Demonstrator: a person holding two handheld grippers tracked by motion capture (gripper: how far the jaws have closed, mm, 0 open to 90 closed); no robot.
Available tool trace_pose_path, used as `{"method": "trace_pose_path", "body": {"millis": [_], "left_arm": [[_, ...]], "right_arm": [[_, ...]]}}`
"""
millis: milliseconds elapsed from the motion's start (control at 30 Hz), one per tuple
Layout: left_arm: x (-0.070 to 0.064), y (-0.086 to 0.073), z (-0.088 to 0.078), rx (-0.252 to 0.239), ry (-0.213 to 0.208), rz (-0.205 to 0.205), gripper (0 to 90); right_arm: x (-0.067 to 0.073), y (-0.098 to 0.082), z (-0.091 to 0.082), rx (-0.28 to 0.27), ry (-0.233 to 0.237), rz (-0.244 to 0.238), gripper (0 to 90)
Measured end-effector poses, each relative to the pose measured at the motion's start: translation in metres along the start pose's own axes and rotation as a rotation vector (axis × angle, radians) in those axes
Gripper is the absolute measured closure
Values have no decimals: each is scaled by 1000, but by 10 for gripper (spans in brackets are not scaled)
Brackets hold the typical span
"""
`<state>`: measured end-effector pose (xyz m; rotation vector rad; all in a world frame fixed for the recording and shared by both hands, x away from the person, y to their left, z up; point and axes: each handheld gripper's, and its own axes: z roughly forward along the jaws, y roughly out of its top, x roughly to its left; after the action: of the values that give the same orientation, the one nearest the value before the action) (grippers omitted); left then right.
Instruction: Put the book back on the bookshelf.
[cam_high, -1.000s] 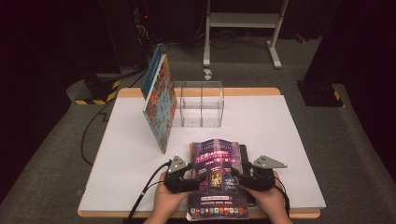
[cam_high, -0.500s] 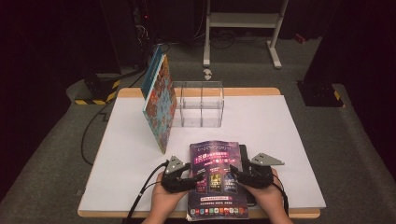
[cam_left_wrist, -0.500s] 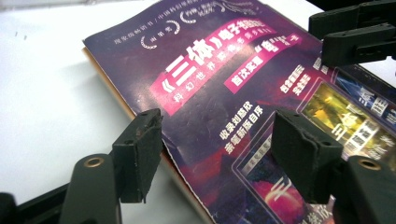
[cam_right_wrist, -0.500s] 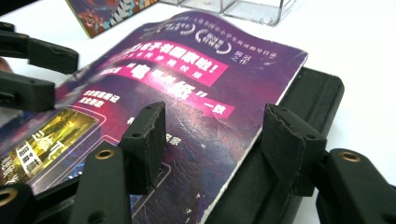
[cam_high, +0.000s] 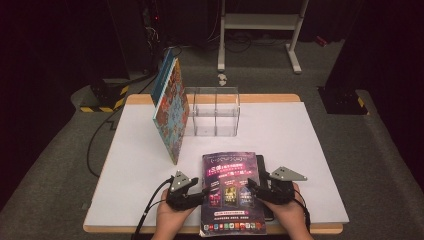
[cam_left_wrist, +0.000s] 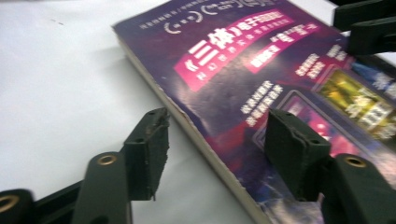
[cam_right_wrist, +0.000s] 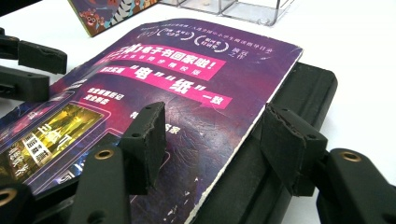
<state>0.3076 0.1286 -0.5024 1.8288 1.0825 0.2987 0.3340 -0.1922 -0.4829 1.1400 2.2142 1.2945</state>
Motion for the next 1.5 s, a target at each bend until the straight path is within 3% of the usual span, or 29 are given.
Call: {"method": "trace_pose_path", "body": {"millis": [67, 300, 433, 833, 1133, 1500], "left_arm": [[0, 0, 2, -6, -35, -30, 351], [-3, 1, 10, -15, -67, -57, 271], [0, 2, 12, 5, -94, -95, 250], [-3, 4, 13, 4, -90, -73, 277], [-8, 8, 17, 2, -130, -85, 276], [-23, 17, 20, -8, -122, -3, 269]], "right_arm": [[0, 0, 0, -1, -2, 1, 403], [1, -1, 0, -1, -4, 4, 403], [1, -1, -1, -2, -3, 4, 403], [0, 0, -1, -4, 2, 13, 397], [-4, -1, -3, -9, -7, 26, 391], [-17, -7, -13, -17, -16, 84, 332]]}}
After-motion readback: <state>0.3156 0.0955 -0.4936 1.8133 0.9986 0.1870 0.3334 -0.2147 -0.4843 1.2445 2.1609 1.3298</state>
